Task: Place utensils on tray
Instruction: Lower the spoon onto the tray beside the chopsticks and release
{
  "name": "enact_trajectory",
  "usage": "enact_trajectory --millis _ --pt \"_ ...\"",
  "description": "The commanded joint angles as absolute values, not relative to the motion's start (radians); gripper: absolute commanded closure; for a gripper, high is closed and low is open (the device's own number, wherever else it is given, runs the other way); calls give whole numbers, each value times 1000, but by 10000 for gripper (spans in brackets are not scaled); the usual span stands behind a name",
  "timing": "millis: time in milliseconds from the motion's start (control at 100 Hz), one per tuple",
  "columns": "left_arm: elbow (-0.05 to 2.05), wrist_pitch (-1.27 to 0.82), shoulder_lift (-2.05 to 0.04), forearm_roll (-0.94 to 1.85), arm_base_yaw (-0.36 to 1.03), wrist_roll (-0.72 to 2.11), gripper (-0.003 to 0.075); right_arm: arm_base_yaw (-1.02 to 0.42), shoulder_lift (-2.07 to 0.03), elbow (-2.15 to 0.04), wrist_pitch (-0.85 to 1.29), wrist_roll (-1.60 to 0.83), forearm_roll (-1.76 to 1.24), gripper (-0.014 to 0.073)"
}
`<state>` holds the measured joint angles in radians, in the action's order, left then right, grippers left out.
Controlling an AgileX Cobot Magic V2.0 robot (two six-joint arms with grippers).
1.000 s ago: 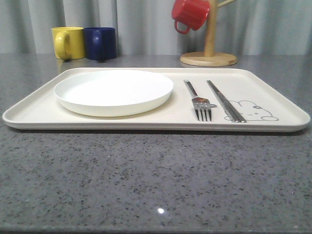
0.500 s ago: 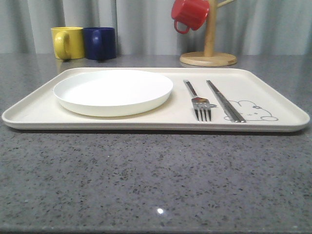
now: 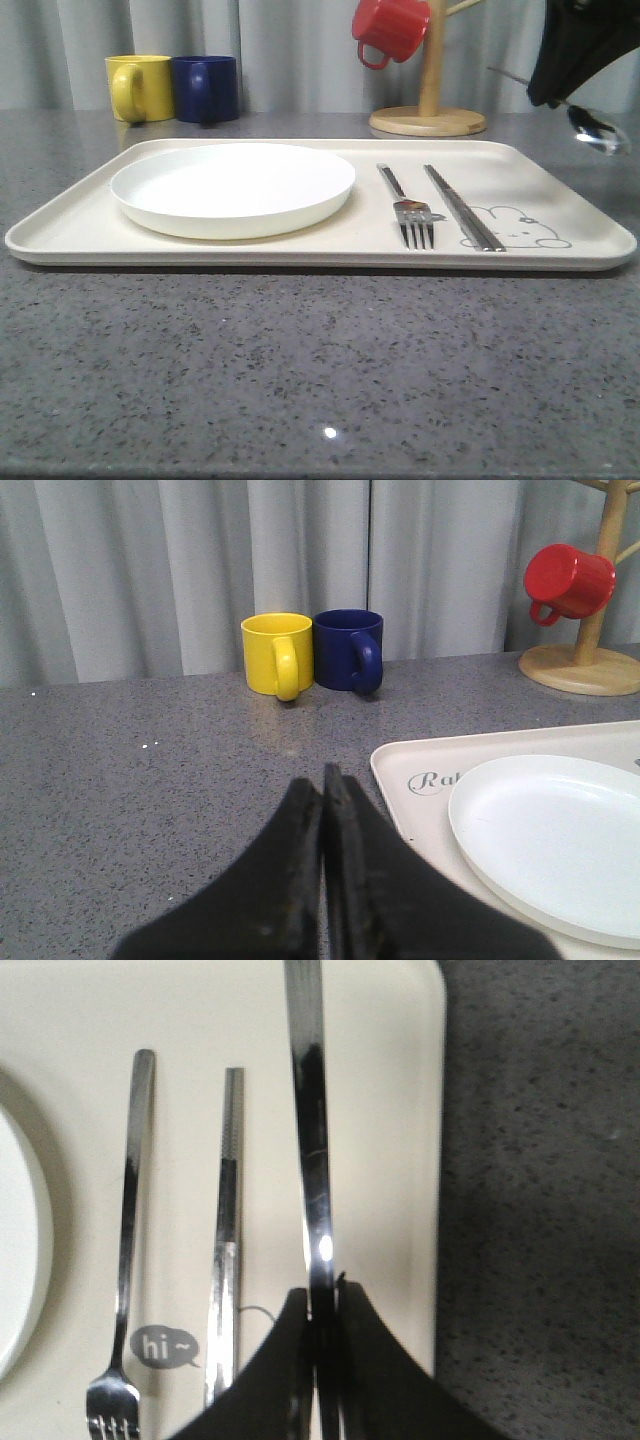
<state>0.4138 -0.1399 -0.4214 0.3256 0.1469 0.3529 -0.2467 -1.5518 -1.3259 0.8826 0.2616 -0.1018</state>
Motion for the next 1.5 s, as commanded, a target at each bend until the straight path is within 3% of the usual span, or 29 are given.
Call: enact_trajectory --millis 0,1260,1370,1490 --pt "442 -67 -429 332 145 349 738 -259 -1542 -1358 823 288 -98 651" --pt "442 -67 -429 332 145 349 738 -284 -1693 -1357 820 310 -91 648" --pt "442 -67 -429 332 145 349 738 -284 -1693 -1357 826 310 -91 603" --pt "442 -67 -429 332 145 349 738 -284 -1693 -1357 834 310 -91 487"
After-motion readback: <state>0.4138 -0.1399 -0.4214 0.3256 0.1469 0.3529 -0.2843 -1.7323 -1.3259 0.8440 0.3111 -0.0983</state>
